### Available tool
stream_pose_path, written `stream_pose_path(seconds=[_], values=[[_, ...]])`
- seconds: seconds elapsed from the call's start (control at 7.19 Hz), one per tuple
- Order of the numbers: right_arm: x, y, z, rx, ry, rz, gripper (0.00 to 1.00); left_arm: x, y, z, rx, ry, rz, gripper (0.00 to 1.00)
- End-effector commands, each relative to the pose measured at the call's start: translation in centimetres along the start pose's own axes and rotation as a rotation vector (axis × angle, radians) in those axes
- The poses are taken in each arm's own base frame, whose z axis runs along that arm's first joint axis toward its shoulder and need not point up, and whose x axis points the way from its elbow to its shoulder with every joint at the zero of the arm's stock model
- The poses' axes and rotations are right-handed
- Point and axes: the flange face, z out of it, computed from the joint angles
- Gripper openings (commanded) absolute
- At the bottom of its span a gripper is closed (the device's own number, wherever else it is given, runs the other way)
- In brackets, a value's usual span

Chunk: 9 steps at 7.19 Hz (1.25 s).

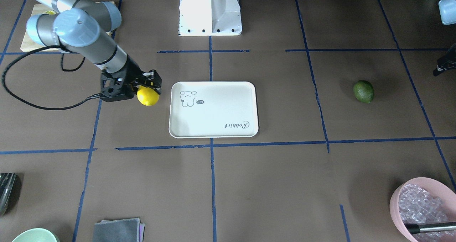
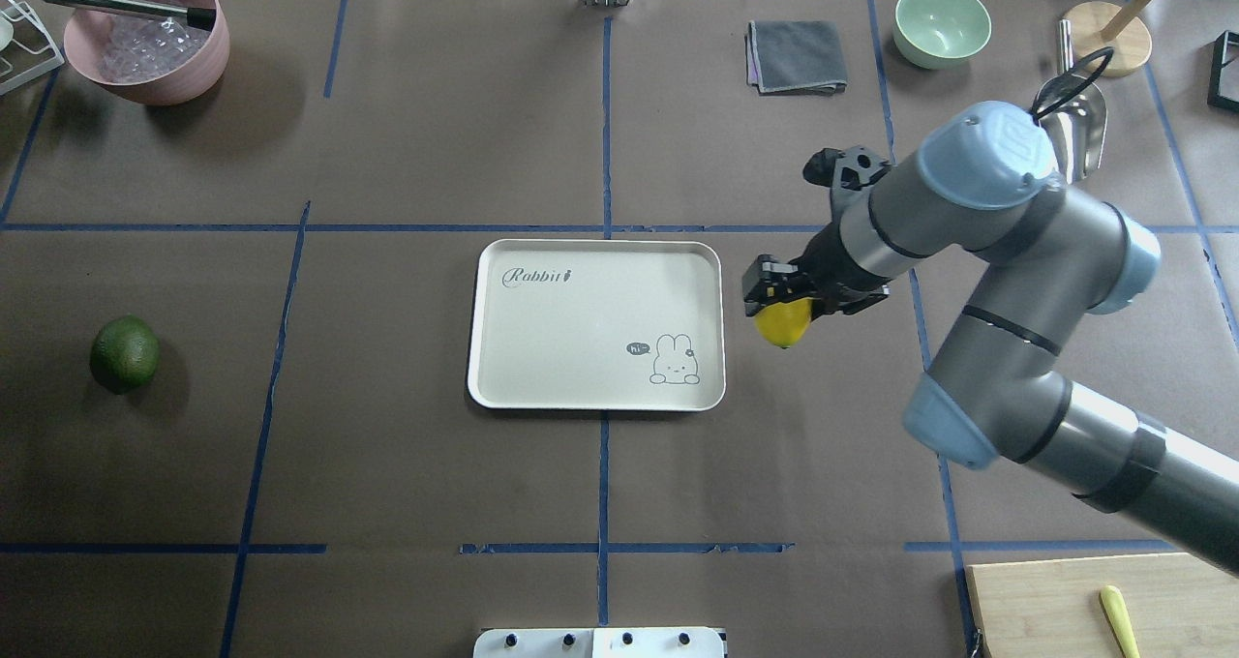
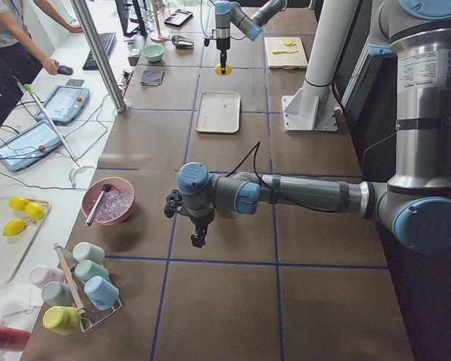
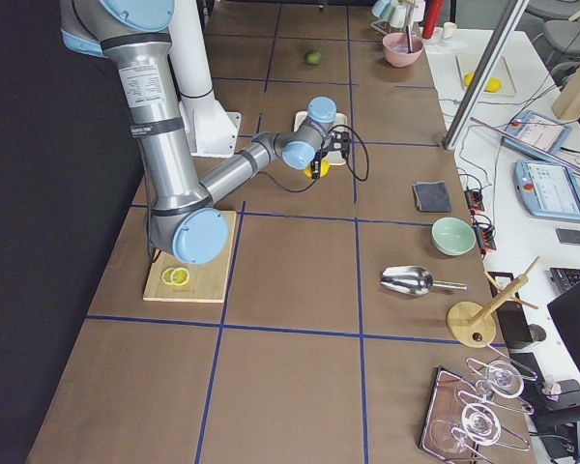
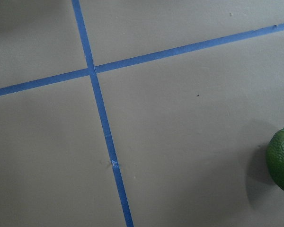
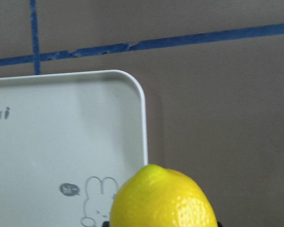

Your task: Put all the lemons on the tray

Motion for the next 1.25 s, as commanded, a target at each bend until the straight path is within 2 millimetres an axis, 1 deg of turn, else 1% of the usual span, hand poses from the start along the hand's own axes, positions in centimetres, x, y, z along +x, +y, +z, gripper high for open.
stream_pose_path(seconds=[0.0,0.14,0.28,0.42,0.56,0.7,0.83,0.97,1.11], values=[[-6.5,1.1,4.2,0.023,0.007,0.128,0.00,0.1,0.0,0.0,-0.001,0.000,0.001,1.00],[-7.0,1.2,6.0,0.029,0.030,0.189,0.01,0.1,-0.1,0.0,0.000,0.000,0.002,1.00],[-6.9,1.9,7.3,0.040,0.050,0.192,0.02,0.1,-0.1,0.1,-0.001,-0.001,0.003,1.00],[-6.9,2.3,8.2,0.048,0.075,0.193,0.04,0.5,-0.4,0.1,-0.001,0.001,0.011,1.00],[-6.7,2.6,8.6,0.050,0.094,0.195,0.60,0.7,-0.5,-0.1,0.003,0.002,0.014,1.00],[-6.7,2.6,8.6,0.049,0.098,0.197,0.95,1.2,-0.9,-0.3,0.009,0.002,-0.032,1.00],[-6.9,2.7,8.3,0.048,0.094,0.193,1.00,4.8,-2.1,0.1,0.024,0.015,-0.062,1.00],[-7.4,3.0,7.5,0.049,0.075,0.184,1.00,7.9,-2.6,1.8,0.026,0.033,-0.115,1.00],[-7.5,2.6,5.3,0.061,0.044,0.181,1.00,10.2,-2.8,3.7,0.021,0.048,-0.151,1.00]])
